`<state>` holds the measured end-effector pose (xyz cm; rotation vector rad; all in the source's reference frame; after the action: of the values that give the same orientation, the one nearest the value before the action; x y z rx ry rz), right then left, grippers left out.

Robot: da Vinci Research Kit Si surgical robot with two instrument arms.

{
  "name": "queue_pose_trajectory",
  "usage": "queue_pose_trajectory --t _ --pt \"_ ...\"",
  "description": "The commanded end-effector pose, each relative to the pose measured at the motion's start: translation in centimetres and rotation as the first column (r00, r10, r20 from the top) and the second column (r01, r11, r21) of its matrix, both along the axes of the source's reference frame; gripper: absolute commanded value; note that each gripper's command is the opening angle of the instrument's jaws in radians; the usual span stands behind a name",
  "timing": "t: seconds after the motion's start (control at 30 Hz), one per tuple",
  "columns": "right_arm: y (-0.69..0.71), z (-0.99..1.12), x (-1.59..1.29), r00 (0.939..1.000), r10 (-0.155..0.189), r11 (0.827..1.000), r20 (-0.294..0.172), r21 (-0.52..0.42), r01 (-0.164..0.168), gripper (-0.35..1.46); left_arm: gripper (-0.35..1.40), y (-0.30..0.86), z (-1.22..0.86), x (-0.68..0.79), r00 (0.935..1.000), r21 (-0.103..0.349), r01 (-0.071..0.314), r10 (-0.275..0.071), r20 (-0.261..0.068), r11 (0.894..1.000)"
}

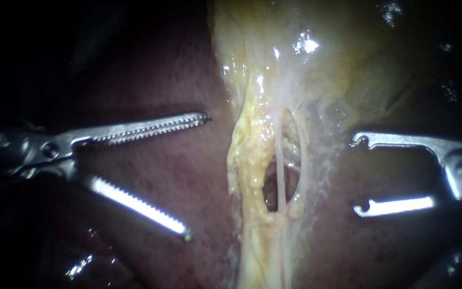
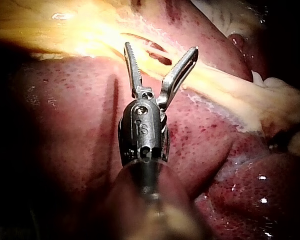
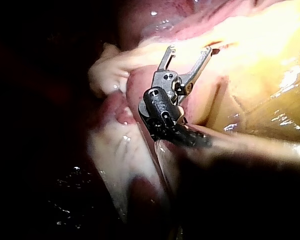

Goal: Grabbing gallbladder

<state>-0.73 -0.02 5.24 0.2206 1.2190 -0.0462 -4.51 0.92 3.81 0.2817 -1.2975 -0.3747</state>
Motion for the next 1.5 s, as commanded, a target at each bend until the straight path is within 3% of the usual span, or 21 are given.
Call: queue_pose_trajectory --t 0.03,0.23,0.37,0.63,1.13,1.5 --pt "0.00 0.00 0.00 1.0000 0.000 1.000 0.000 0.000 0.000 0.60 1.01 0.01 0.01 0.00 0.9999 0.015 0.005 -0.005 -0.012 1.000" --pt "0.00 0.00 0.00 1.0000 0.000 1.000 0.000 0.000 0.000 0.60 0.84 0.07 0.08 -0.05 0.9955 0.103 0.034 -0.025 -0.092 0.994" --pt "0.00 0.00 0.00 1.0000 0.000 1.000 0.000 0.000 0.000 0.60 0.74 0.11 0.14 -0.11 0.9899 0.170 0.061 -0.038 -0.137 0.983" --pt "0.00 0.01 0.00 1.0000 0.000 1.000 0.000 0.000 0.000 0.60 0.59 0.13 0.20 -0.23 0.9821 0.261 0.100 -0.053 -0.181 0.960" --pt "0.00 0.01 -0.01 1.0000 0.002 1.000 0.001 0.006 -0.002 0.60 0.34 0.21 0.45 -0.41 0.9737 0.304 0.125 -0.058 -0.220 0.944" --pt "0.00 0.01 -0.02 1.0000 0.002 1.000 0.001 0.006 -0.002 0.60 -0.21 0.29 0.57 -0.35 0.9696 0.340 0.140 -0.059 -0.237 0.930"
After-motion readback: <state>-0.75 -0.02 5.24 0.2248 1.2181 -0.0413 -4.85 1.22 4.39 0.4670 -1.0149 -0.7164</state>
